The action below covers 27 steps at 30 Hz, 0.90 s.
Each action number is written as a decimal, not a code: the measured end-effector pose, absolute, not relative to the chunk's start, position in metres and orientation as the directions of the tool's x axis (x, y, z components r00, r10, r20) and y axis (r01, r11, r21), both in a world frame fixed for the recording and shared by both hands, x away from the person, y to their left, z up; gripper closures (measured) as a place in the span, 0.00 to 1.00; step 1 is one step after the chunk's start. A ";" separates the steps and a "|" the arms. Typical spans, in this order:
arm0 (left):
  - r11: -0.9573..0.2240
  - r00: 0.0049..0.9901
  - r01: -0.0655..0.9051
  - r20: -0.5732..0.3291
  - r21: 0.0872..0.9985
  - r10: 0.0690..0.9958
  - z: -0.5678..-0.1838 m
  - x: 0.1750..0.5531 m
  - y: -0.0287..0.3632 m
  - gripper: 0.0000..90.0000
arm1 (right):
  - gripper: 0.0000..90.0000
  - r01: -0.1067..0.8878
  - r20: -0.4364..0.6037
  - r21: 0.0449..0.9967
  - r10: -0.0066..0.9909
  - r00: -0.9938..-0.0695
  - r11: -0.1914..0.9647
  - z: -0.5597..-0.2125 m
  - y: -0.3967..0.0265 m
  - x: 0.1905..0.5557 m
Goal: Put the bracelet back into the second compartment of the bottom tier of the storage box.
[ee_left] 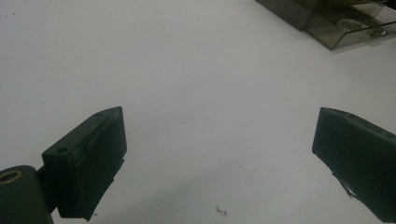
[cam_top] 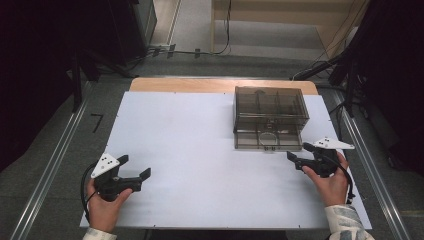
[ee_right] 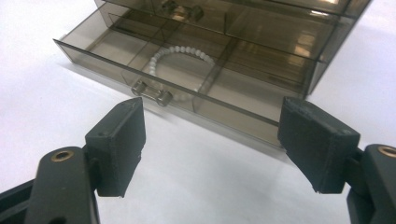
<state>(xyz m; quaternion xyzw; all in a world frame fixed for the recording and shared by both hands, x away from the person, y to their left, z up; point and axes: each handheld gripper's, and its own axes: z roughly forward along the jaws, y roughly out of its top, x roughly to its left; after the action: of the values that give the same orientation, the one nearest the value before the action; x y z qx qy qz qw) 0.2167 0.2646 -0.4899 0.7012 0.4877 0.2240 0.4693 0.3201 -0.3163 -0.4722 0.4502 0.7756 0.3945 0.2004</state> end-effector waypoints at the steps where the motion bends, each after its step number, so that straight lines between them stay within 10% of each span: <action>1: -0.084 0.423 0.474 -0.143 0.877 0.895 -0.490 0.217 0.265 0.04 | 0.24 0.543 0.045 0.791 0.858 -0.511 0.282 -0.472 -0.318 0.319; 27: -0.079 0.417 0.468 -0.142 0.880 0.898 -0.488 0.215 0.265 0.04 | 0.24 0.556 0.006 0.787 0.898 -0.440 0.267 -0.476 -0.350 0.297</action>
<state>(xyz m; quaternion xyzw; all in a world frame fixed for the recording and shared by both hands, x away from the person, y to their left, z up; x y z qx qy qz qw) 0.2154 0.2655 -0.4884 0.6980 0.4892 0.2283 0.4705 0.2972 -0.3504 -0.4764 0.4768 0.7623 0.3729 0.2290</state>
